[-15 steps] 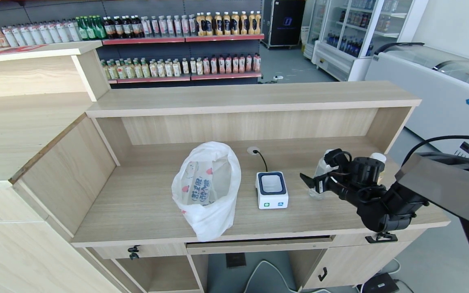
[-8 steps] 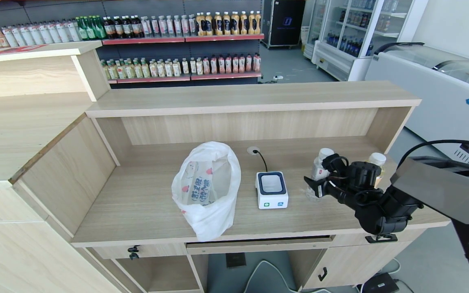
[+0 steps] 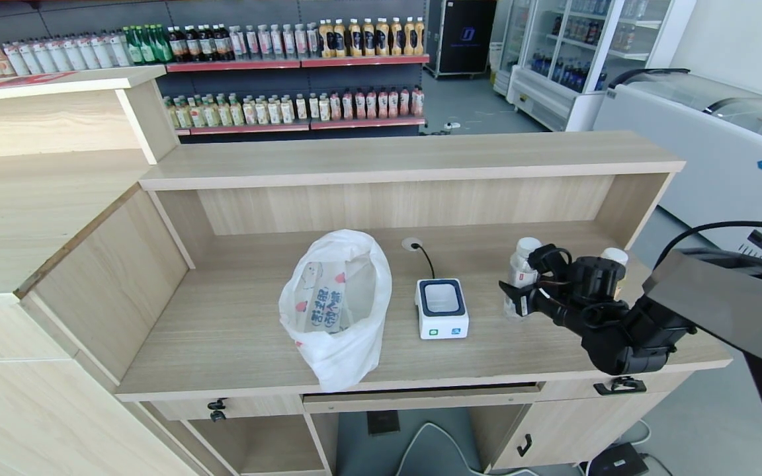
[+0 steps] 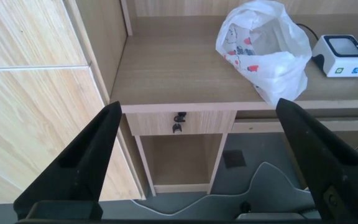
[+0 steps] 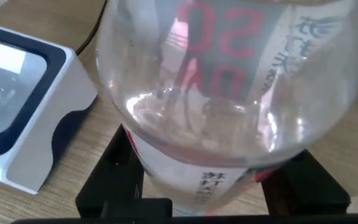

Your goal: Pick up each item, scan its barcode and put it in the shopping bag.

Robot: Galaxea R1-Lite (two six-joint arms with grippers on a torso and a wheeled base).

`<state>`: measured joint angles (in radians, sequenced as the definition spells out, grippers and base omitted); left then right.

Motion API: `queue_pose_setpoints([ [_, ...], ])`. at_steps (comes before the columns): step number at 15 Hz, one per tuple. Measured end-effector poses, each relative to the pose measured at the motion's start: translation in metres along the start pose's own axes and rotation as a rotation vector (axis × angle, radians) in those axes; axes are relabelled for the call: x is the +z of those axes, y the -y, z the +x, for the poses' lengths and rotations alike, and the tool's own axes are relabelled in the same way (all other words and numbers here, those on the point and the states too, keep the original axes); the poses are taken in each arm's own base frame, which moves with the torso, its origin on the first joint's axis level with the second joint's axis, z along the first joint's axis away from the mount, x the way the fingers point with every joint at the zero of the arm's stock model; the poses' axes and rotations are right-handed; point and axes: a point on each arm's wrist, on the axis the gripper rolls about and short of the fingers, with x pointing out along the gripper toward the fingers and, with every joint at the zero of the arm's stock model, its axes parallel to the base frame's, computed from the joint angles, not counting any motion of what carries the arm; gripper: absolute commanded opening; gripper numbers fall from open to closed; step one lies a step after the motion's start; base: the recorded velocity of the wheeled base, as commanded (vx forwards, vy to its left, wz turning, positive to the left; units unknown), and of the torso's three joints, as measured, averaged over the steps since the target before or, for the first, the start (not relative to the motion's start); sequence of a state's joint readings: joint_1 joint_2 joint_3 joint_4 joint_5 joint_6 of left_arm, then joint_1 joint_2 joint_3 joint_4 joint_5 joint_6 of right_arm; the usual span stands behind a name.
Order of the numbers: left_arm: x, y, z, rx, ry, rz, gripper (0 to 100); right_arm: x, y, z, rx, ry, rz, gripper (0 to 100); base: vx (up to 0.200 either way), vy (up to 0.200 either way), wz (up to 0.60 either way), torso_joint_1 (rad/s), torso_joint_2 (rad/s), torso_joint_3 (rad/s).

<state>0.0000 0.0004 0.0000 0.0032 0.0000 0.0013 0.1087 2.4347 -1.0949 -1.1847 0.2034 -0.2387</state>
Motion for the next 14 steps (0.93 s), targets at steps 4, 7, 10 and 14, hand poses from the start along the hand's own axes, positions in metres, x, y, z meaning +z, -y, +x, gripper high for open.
queue_pose_setpoints([
  [4, 0.000, 0.000, 0.000, 0.000, 0.000, 0.000, 100, 0.085, 0.017, -0.040, 0.138, 0.041, 0.239, 0, 0.000, 0.000, 0.00, 0.000, 0.00, 0.000],
  [7, 0.000, 0.000, 0.000, 0.000, 0.000, -0.001, 100, 0.164, 0.032, -0.111, 0.435, 0.086, 0.418, 0, 0.000, 0.000, 0.00, 0.000, 0.00, 0.000],
  [10, 0.000, 0.000, 0.000, 0.000, 0.000, 0.000, 100, 0.205, 0.035, -0.202, 0.857, 0.074, 0.501, 0, 0.000, 0.000, 0.00, 0.000, 0.00, 0.000],
  [14, 0.000, 0.000, 0.000, 0.000, 0.000, -0.001, 100, 0.205, 0.009, -0.279, 0.979, 0.033, 0.544, 0, 0.000, 0.000, 0.00, 0.000, 0.00, 0.000],
])
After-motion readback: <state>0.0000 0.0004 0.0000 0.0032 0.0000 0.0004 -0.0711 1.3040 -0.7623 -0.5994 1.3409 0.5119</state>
